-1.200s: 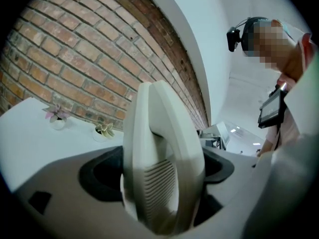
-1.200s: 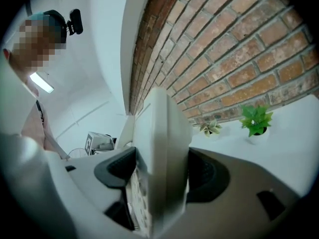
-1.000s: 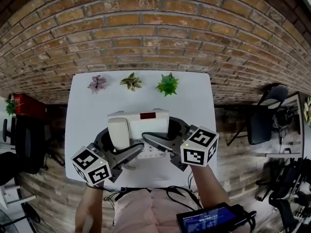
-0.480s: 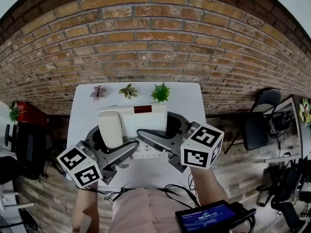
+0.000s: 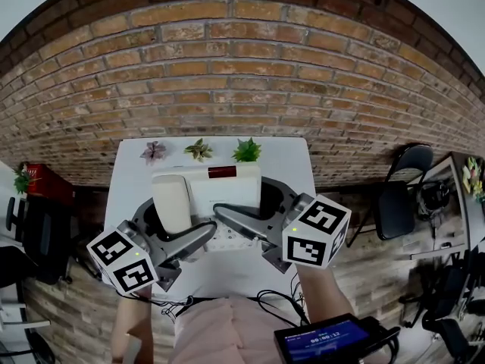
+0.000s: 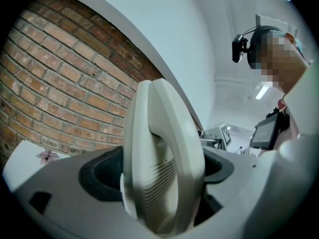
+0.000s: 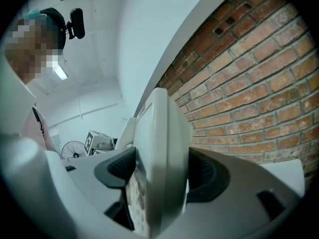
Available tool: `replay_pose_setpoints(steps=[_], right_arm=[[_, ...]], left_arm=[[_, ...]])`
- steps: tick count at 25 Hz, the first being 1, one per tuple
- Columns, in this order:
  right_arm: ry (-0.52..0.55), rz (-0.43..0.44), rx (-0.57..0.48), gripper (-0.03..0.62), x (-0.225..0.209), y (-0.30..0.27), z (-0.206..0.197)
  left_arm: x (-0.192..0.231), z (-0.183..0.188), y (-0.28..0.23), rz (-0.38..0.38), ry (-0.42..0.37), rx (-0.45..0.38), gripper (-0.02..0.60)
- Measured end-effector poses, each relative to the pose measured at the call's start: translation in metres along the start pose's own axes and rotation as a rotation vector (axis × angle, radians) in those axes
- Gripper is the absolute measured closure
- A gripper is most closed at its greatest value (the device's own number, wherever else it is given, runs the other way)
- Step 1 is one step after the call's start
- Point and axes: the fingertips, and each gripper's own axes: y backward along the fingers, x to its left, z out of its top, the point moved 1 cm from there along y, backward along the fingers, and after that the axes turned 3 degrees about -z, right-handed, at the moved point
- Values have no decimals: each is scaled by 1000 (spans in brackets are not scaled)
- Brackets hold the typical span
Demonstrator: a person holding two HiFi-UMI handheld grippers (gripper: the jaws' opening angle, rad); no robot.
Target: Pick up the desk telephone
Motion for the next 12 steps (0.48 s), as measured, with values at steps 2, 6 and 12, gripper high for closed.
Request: replay_pose_setpoints(steps=[2,6,12], right_arm=[[3,0,-4,287,0,1,1],[5,0,-9,287,-2,4,3],[12,1,-9,287,-6,6,4]], left_arm=[[-1,1,-1,-1,-5,1,123],[-3,2,-4,0,-15,6,123],[-3,2,-9,5,-17,12,123]])
